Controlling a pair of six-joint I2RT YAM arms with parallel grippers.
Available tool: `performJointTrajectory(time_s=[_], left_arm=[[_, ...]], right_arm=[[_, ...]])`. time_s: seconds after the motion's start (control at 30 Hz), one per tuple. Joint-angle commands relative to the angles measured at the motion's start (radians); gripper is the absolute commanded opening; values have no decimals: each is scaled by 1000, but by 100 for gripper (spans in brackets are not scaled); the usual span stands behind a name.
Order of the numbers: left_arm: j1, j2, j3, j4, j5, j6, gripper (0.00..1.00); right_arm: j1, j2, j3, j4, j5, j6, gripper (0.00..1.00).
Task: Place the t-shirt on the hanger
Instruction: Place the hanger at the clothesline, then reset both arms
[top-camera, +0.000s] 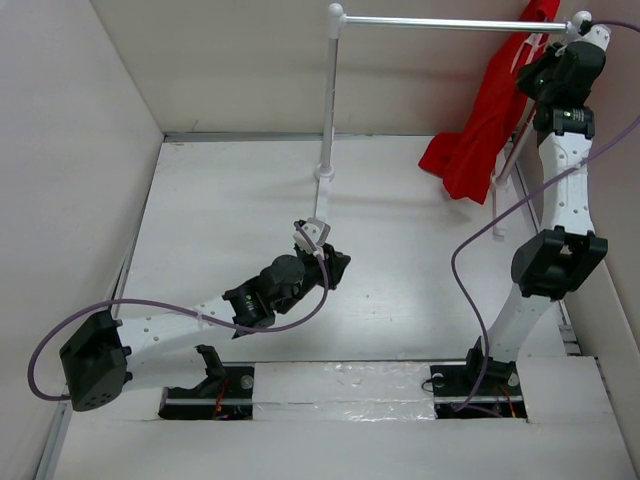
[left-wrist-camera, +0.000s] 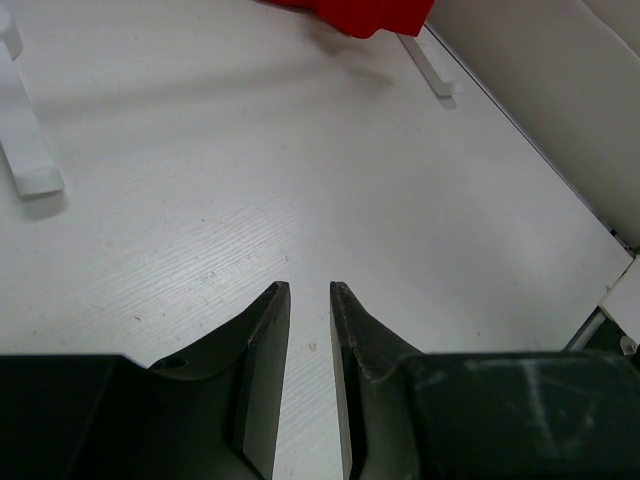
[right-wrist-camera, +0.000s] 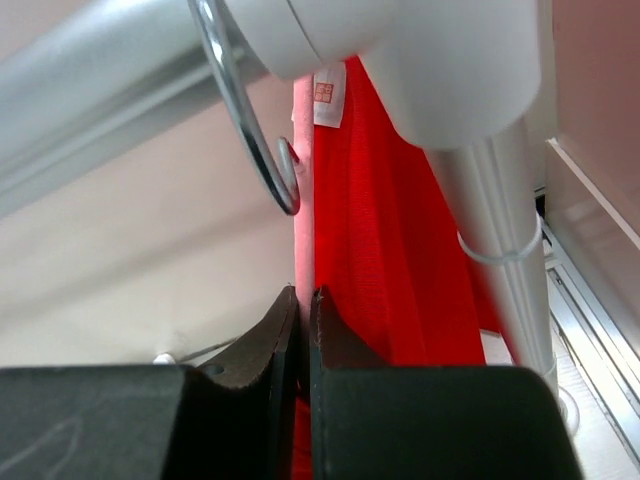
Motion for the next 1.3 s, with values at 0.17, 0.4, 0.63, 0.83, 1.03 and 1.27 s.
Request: performJointTrajectory(time_s=[0.17,0.4,0.63,0.83,1.03,1.27], left_arm=[[-4,-20,7,47,4,8,20],[-4,-23,4,50,13,5,20],[-4,-53,-7,47,-31,5,20],[-4,-101,-30,44,-108,-4,20],[-4,-191,-85,91,-134,1,34],[-4,-239,-137,142,-160,48,43]], right_arm=[[-33,-188,-165,155,42,104,64],[-19,-375,-335,235,57,147,90],[35,-663,-659,379,167,225,100],[160,-912,-937,500,238,264,100],[352,-1073,-1136,526,-136,265,100],[688,-1213,-1447,442,-175,169,100]])
